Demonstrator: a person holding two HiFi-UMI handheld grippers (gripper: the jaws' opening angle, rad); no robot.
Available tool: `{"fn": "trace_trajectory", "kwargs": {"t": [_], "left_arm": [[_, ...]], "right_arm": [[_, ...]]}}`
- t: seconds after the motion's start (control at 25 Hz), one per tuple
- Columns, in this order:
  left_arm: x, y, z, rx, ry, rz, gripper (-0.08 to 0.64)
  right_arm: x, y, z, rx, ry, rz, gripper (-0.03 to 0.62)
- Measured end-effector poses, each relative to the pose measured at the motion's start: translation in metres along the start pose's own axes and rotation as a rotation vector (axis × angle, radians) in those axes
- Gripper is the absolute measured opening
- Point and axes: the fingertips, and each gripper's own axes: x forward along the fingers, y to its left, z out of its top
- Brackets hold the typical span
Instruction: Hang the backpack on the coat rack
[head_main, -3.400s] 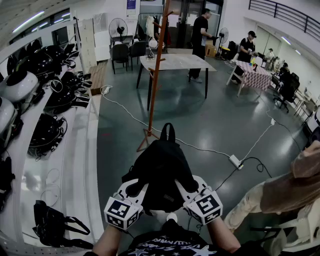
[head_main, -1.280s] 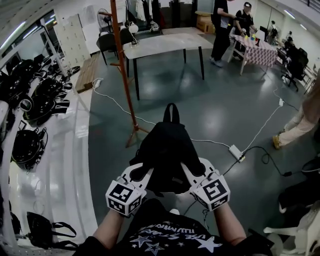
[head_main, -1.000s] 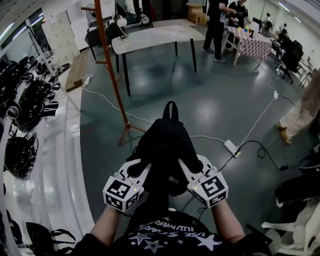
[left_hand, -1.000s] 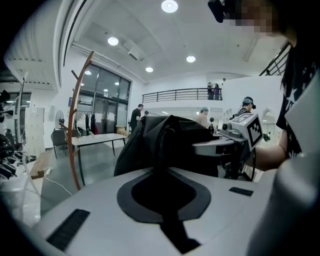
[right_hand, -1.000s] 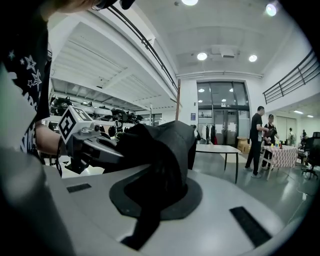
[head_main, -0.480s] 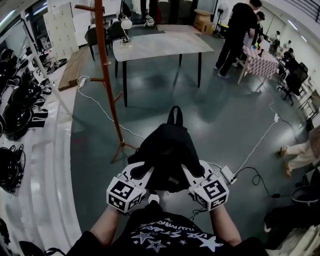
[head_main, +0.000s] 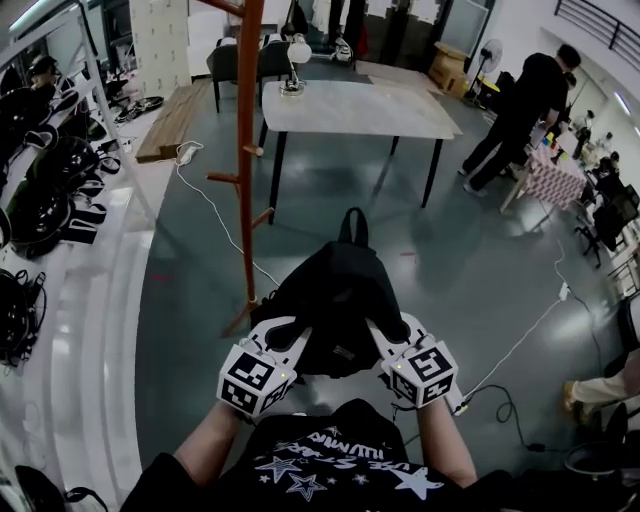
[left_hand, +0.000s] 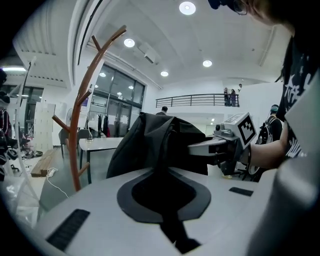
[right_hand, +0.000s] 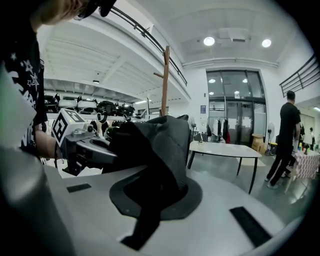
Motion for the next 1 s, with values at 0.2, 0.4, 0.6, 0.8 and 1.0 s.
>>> {"fn": "trace_trajectory", "kwargs": {"t": [0.2, 0.4, 0.6, 0.8, 1.0], "left_arm": [[0.031, 0.038, -0.002, -0.059, 0.02, 0.08, 0.029], [0.069, 0.086, -0.015, -0.143, 0.049, 0.235, 0.029], [0.112, 0.139, -0.024, -0.231, 0.075, 0.396, 0.029], [0.15, 0.173, -0.021, -0.335, 0.081, 0.554, 0.028], [0.18, 0.193, -0.026, -0.395, 0.115, 0.659, 0.028]], "right_arm": [[0.055, -0.033, -0.002, -0.049, 0.042, 0.1, 0.02], [0.13, -0.066, -0.013, -0.068, 0.067, 0.29, 0.021], [0.207, -0.107, -0.019, -0.041, 0.067, 0.497, 0.021], [0.263, -0.141, -0.011, -0.098, 0.066, 0.685, 0.021], [0.304, -0.161, -0.016, -0.136, 0.111, 0.815, 0.021]]}}
